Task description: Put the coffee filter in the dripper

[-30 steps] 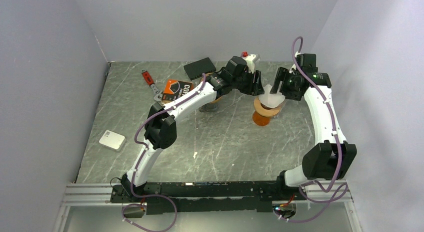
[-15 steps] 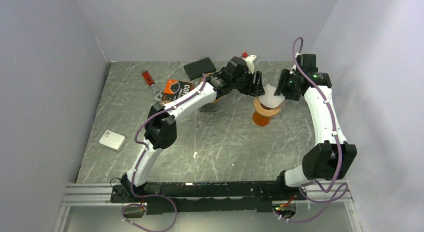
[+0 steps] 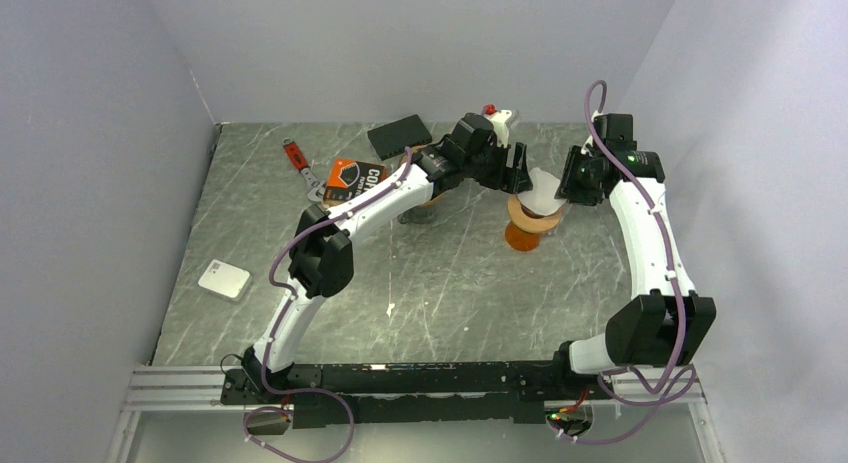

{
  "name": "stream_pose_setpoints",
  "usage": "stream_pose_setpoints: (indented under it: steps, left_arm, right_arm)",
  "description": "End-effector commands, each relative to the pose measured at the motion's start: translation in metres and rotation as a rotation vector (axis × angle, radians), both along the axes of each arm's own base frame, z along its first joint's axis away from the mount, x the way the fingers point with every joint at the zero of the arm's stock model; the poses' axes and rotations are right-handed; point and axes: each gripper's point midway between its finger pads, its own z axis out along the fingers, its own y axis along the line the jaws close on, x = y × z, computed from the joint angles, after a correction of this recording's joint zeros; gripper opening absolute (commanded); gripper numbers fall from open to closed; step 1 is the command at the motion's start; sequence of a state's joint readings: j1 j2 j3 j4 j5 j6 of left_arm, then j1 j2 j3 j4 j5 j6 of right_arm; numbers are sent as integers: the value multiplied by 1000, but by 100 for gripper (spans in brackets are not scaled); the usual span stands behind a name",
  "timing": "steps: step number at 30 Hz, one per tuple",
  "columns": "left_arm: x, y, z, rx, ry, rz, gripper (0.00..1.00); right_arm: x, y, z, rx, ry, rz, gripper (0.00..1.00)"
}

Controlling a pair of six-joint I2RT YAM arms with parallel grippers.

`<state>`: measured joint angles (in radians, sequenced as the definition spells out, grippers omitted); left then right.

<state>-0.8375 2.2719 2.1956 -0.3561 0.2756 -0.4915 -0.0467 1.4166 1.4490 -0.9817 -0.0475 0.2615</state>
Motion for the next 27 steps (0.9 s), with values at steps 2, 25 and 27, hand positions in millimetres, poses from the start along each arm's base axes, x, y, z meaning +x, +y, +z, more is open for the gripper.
stream_pose_setpoints:
  steps: [2,25,27]
  left_arm:
    - [-9,0,48,-73,-61,-26,82]
    - [-2,96,150,-165,-293,56,100]
    - [7,120,149,-141,-298,103,100]
  right_arm:
    - [-8,-6,12,-38,-40,2,36]
    - [17,10,104,39,-340,30,88]
    - [18,9,115,39,-386,16,92]
